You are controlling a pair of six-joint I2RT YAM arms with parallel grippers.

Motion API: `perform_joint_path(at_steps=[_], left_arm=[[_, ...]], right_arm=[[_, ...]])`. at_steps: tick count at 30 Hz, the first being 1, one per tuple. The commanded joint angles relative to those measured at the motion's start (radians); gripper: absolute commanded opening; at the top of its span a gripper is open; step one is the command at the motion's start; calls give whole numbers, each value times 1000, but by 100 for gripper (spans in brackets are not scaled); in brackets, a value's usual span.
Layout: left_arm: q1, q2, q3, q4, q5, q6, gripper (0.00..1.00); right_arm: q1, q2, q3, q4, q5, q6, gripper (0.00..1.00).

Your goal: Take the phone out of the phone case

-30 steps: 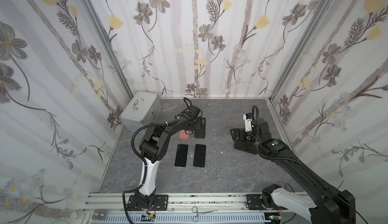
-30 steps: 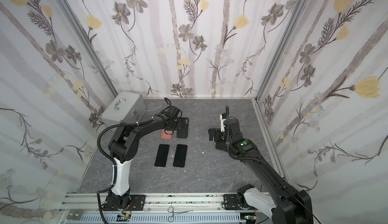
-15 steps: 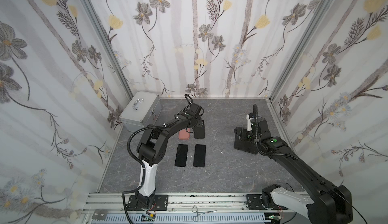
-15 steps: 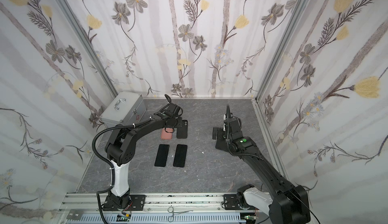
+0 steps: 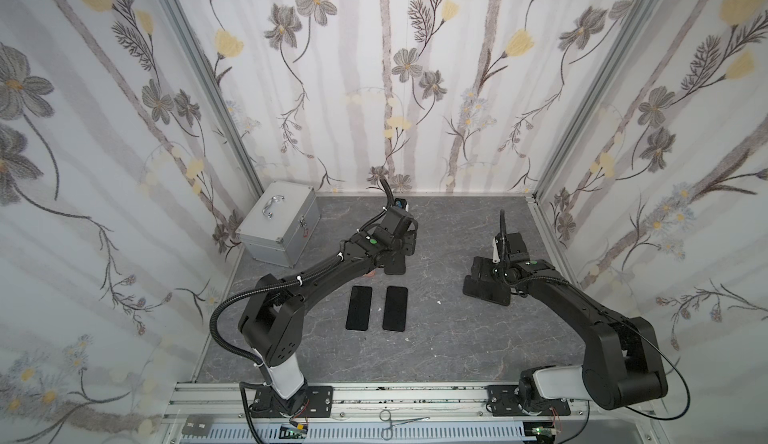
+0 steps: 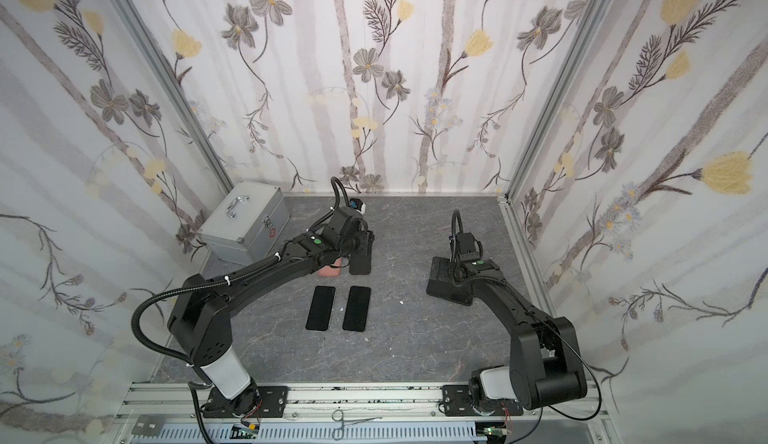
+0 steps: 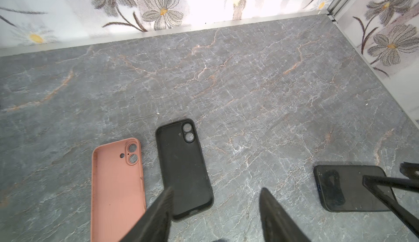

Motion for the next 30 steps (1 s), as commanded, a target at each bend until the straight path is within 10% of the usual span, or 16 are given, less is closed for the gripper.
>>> perform_joint_path(at_steps=[1,30], left_arm=[[-3,-48,-43,81,-31,-3,89],[-5,-157,-121,148,58,-49,100]], right_arm=[[-35,34,16,89,-45,20,97],[-148,212,21,52,-172,75,97]])
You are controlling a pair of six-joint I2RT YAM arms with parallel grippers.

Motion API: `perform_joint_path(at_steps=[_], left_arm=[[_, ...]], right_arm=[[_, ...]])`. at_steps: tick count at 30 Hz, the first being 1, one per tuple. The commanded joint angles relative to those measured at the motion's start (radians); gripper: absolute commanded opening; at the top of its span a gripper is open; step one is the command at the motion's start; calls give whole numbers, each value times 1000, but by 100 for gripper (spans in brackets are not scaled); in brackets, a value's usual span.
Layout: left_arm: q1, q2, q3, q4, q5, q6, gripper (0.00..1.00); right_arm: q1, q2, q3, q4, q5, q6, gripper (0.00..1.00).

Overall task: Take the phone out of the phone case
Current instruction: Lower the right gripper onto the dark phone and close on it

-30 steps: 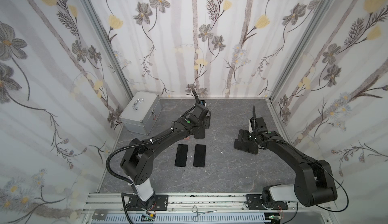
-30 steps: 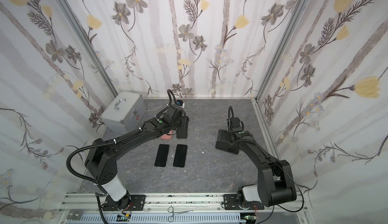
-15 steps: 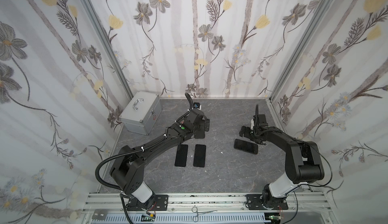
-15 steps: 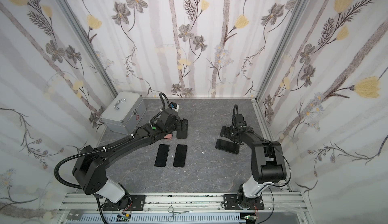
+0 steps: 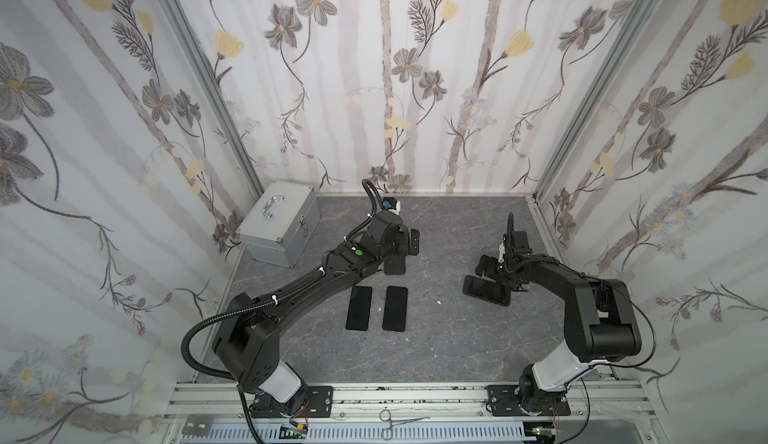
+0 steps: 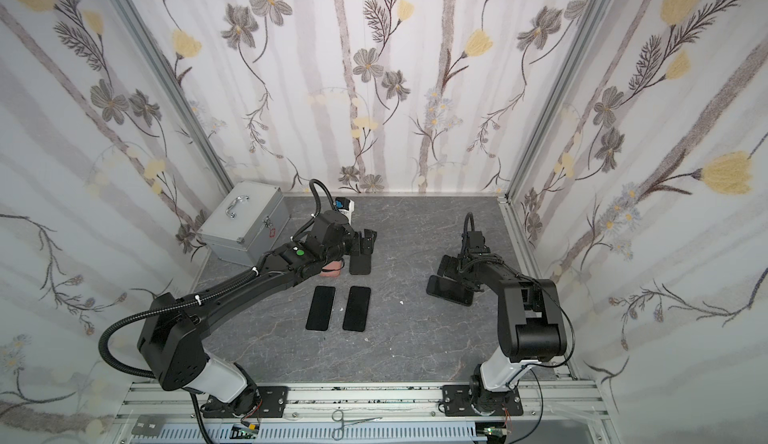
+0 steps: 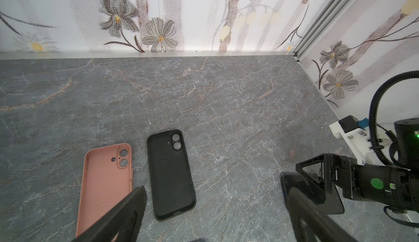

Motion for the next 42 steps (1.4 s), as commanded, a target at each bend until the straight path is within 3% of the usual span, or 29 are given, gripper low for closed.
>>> perform_joint_path(at_steps=[1,9,17,23,32,42], left_arm=[[-1,-7,-4,34,29,25,100],[1,10,8,34,98,34,100],[14,32,22,34,144,16,100],[30,39,24,34,172,3,100],[63,19,0,54,215,-35,100],[85,-23,-71,87,235,-60,100]], right_arm=[[-1,-22,-18,-9,-14,16,97],[37,-102,-98,-24,-14,17,100],[186,-213,-164,-31,14,37,100],[293,-216,-140,-72,75,34,100],[294,-192,-41,-108,174,-10,100],[277,-65,5,-121,183,-76,100]])
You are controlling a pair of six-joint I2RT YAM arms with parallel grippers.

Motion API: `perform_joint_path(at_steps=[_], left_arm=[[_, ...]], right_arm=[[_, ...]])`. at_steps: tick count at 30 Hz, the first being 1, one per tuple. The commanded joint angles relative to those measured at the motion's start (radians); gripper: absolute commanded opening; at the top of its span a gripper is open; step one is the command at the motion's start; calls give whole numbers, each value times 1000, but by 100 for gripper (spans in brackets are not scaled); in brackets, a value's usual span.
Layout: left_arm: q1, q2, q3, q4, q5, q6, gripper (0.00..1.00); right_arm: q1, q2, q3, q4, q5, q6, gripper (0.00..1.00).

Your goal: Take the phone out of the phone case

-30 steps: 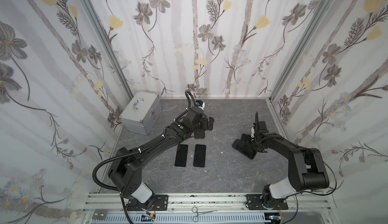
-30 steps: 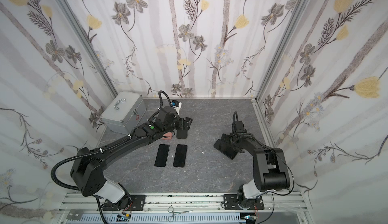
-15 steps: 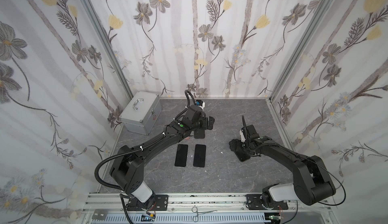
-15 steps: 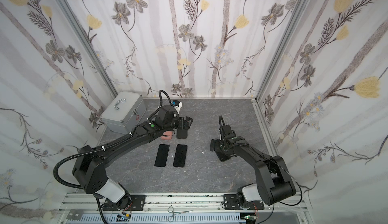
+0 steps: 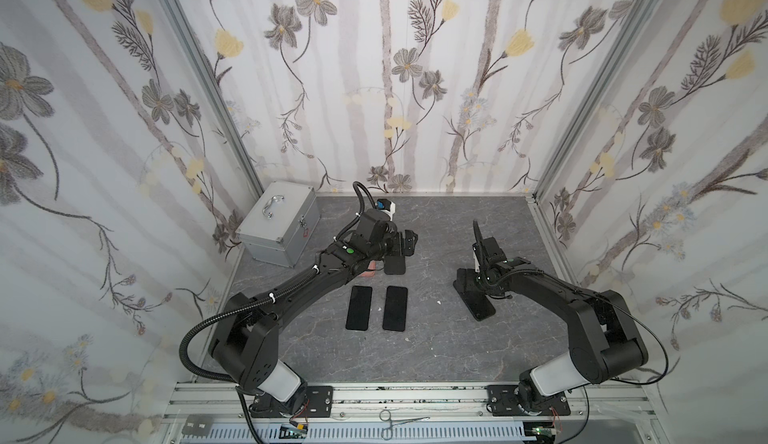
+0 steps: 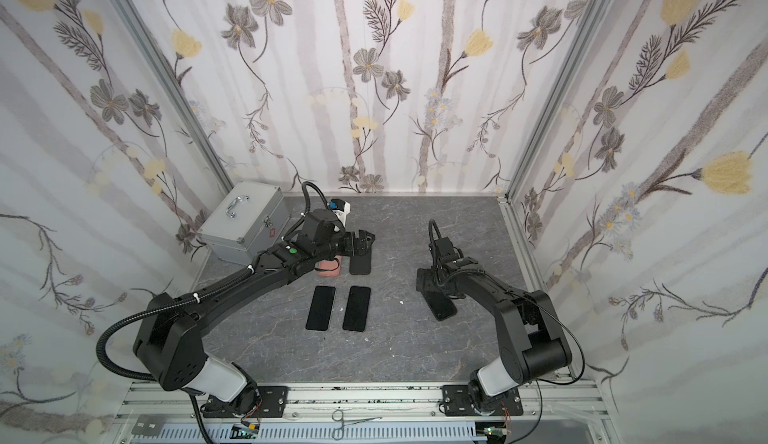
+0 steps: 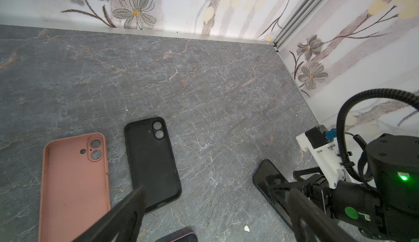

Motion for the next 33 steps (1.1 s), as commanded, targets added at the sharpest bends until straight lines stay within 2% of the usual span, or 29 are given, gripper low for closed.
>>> perform_joint_path(at_steps=[1,12,20,24,33], left_arm=[[2,-13,-11,44,16,-19,100],[11,-13,-18,49,44,-13,100],[13,-14,-18,53,48,-14,100],[16,-13,-18,54,52,-16,100],[16,-24,-29,56,53,-17,100]], right_arm=[[-14,32,19,5,24,-45,100],[-43,89,25,4,-122,-81,100],[29,108,38,-8,-124,-111,100],[76,139,72,-35,-75,-113,98],[89,208,123,-76,-14,-112,83]])
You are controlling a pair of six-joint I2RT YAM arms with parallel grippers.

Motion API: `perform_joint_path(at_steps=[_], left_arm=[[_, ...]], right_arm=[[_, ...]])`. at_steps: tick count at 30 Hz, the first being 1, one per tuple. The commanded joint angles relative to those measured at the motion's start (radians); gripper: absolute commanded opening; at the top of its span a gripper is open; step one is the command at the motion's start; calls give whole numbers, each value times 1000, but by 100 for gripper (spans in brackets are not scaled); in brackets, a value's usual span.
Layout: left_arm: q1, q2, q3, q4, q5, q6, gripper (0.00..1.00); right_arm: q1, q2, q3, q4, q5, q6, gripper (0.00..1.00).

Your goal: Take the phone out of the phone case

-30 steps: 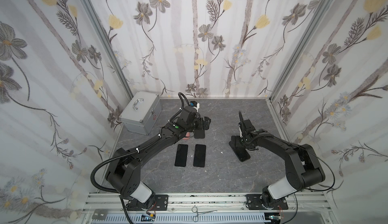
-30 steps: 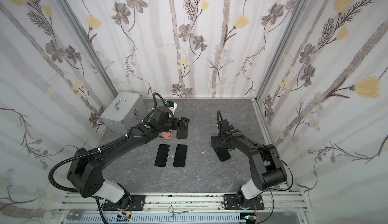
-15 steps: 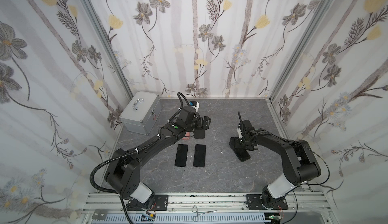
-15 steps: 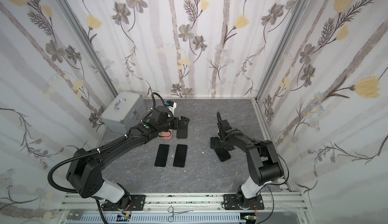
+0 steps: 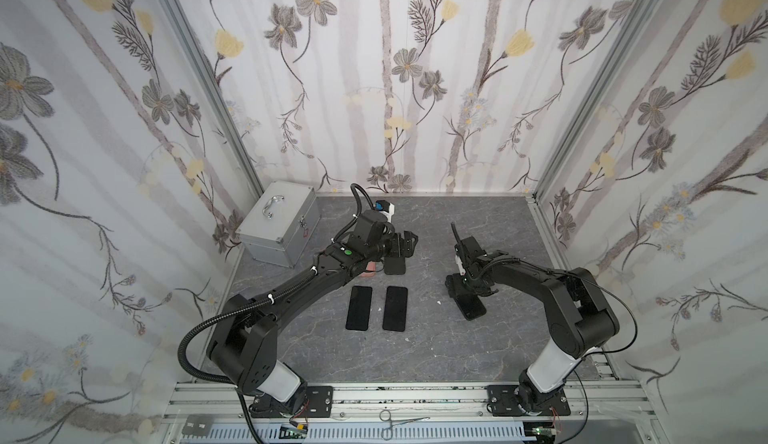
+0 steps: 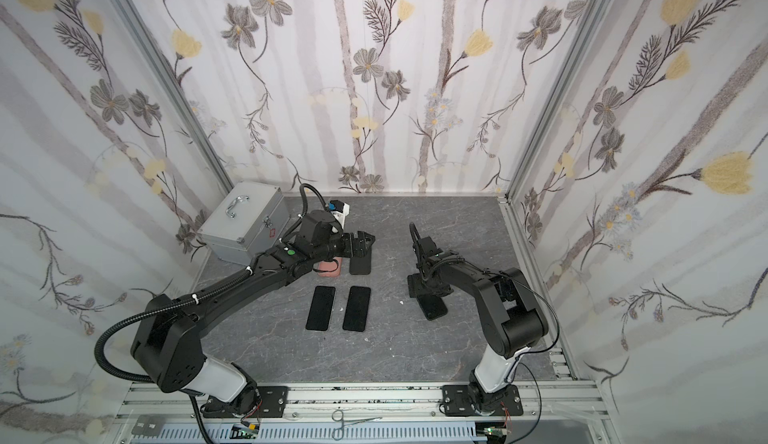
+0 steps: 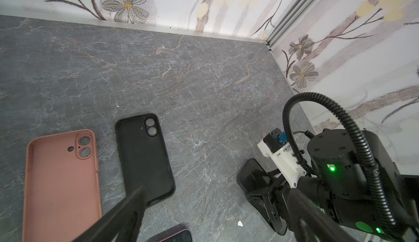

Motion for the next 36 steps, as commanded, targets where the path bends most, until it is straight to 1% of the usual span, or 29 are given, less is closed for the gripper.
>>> perform_joint_path(at_steps=[1,4,7,10,14,18,21,23,26,31,34,36], left_arm=[[3,-14,-7,30,1,-5,100],[3,-17,-11,32,0,-6,100],[3,-16,-10,33,2,-8,100],[3,-14,-5,35,10,-11,100],[3,-14,-4,37,18,-13,100],[-2,-15,-19,41,17,-18,100],[-31,-3,-38,58,5,-34,100],[-60,15,-49,77,1,-55,100],[-106,45,-79,133,9,-99,100],[-171,101,-112,228,37,-167,100],[-199,149,-126,302,84,-208,100],[-216,190,-137,356,111,-254,99]], right_arm=[[1,28,9,-4,1,-10,82],[5,41,16,-24,17,-24,83],[6,54,23,-44,34,-35,86],[6,66,25,-49,39,-36,86],[2,74,29,-54,25,-32,80],[-1,70,30,-59,37,-14,69],[-5,53,28,-55,51,11,67],[-16,32,21,-41,40,34,66],[-61,-17,-9,6,-58,67,64],[-164,-113,-92,122,-248,136,63],[-217,-154,-143,197,-354,179,63],[-248,-172,-170,234,-394,203,63]])
